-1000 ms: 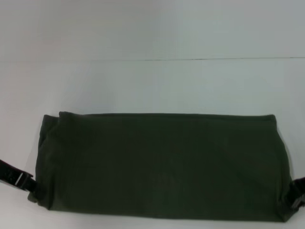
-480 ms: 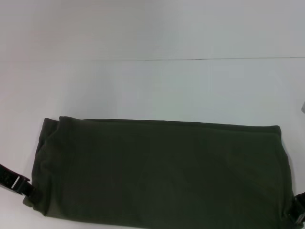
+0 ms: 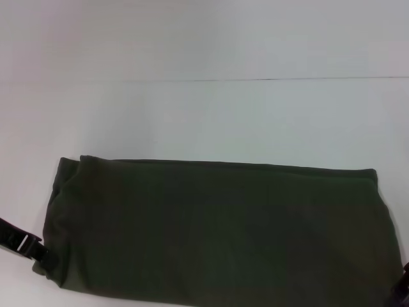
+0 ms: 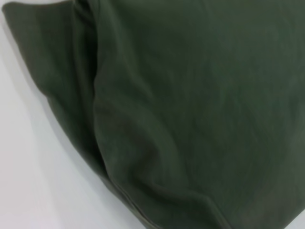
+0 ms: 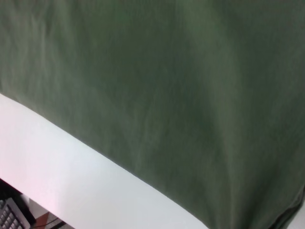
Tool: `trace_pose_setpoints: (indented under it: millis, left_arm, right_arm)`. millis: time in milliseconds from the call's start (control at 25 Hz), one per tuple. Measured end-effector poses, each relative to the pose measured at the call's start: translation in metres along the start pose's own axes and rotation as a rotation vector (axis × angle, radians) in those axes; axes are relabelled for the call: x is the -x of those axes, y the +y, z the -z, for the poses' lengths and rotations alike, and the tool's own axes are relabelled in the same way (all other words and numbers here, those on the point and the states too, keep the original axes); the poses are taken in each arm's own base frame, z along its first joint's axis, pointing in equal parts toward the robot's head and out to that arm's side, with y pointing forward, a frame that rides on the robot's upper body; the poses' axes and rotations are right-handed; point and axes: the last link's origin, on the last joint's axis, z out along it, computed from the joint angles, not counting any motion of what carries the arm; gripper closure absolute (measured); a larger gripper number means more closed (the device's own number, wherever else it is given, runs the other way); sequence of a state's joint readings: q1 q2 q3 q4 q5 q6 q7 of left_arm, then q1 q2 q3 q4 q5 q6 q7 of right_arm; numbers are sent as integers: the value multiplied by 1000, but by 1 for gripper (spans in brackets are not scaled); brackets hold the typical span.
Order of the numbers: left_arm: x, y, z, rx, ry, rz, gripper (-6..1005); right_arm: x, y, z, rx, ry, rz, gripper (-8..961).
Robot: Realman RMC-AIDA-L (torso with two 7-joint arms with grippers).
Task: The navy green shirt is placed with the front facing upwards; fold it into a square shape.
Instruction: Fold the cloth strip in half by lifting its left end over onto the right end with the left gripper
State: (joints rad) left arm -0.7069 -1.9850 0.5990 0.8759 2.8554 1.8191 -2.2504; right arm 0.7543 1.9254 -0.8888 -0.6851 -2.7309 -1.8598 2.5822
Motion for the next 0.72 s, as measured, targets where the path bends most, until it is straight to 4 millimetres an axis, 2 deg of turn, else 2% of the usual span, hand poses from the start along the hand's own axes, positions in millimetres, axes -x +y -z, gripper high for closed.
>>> trace_pose_setpoints:
  millis: [280, 400, 560, 720]
  left_arm:
    - [2, -1, -1, -2, -2, 12, 964]
    - [2, -2, -1, -5, 0, 16, 963]
    - [2, -3, -1, -11, 5, 26, 963]
    - [1, -4, 0, -17, 10, 48, 963]
  right_arm:
    - [3, -5, 29, 32, -106, -25, 601]
    - [7, -7, 46, 72, -193, -36, 428]
    - [16, 1, 60, 197, -329, 6, 434]
    - [30, 14, 57, 310, -429, 81, 452]
